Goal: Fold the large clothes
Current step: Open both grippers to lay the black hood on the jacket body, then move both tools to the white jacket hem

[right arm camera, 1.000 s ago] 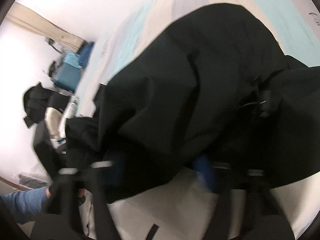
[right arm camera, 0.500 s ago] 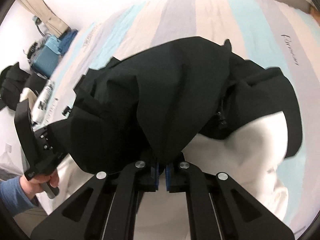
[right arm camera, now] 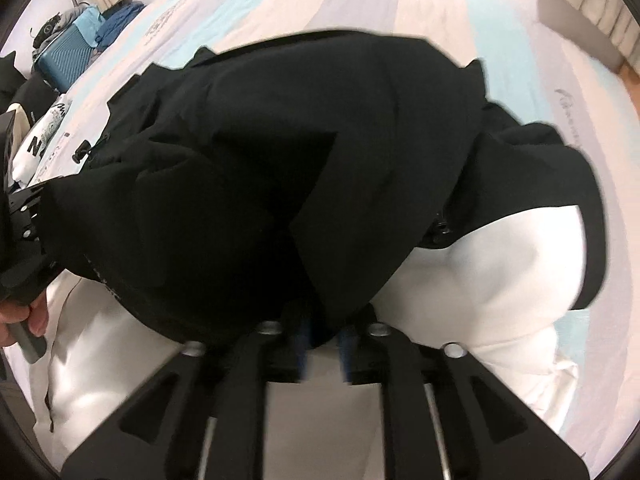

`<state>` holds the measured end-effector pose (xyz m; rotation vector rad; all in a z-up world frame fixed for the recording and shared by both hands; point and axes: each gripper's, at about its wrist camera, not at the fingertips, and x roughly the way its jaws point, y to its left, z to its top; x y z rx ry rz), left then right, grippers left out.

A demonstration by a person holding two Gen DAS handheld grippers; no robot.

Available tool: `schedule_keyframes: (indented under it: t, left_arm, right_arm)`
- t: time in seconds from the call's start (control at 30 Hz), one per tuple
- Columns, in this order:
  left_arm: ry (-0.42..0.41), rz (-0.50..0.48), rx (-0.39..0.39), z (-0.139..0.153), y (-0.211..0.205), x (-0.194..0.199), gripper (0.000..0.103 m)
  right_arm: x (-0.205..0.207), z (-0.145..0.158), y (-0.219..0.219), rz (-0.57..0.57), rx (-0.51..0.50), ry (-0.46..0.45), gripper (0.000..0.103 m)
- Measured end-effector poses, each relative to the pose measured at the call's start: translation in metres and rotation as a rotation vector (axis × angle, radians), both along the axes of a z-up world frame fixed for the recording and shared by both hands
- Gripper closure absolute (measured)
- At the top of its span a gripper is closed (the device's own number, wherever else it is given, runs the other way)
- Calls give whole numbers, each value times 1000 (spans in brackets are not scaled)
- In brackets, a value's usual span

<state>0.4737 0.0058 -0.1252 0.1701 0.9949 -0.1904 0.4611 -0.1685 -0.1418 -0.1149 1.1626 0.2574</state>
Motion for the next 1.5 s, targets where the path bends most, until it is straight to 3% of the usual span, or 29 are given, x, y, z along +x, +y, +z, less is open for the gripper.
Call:
schedule_keyframes:
  t: [0.03,0.07,0.13,0.23,0.3,0.33,0.37,0.57,0.8,1.03,1.5]
  left_arm:
    - [3,-3,5,3,0,-4,71]
    - [5,-6,10,5,1,-8,69]
    - [11,-13,11,10,0,-17,65]
    - [13,-19,-2,19,2,-32,46]
    - [14,-7,-6,24,2,-42,31]
    - [8,7,-15,27,3,-47,15]
    - [3,19,-31,30,5,-53,8]
    - [81,93,-51,31,9,-74,6]
    - [122,116,-63,31,7,-97,6]
    - [150,122,-71,36,12,-113,6]
    - [202,191,-20,55,46,-238,6]
  right_arm:
    - [-3,4,-1,-3,-3,-14,60]
    - [-7,8,-7,-10,-3,-30,48]
    - [-13,14,-11,-12,3,-46,46]
    - [-22,21,-16,-14,-16,-69,37]
    - [-29,22,-19,-20,-22,-72,31]
    - [-34,23,-23,-19,-18,-68,31]
    - [-37,22,-24,-19,-15,-65,30]
    - [-57,24,-35,-43,-39,-66,15]
    - [-78,30,-39,-72,-52,-86,8]
    - [-116,41,-54,-94,-71,-91,8]
    - [-234,42,-109,-62,-93,-53,8]
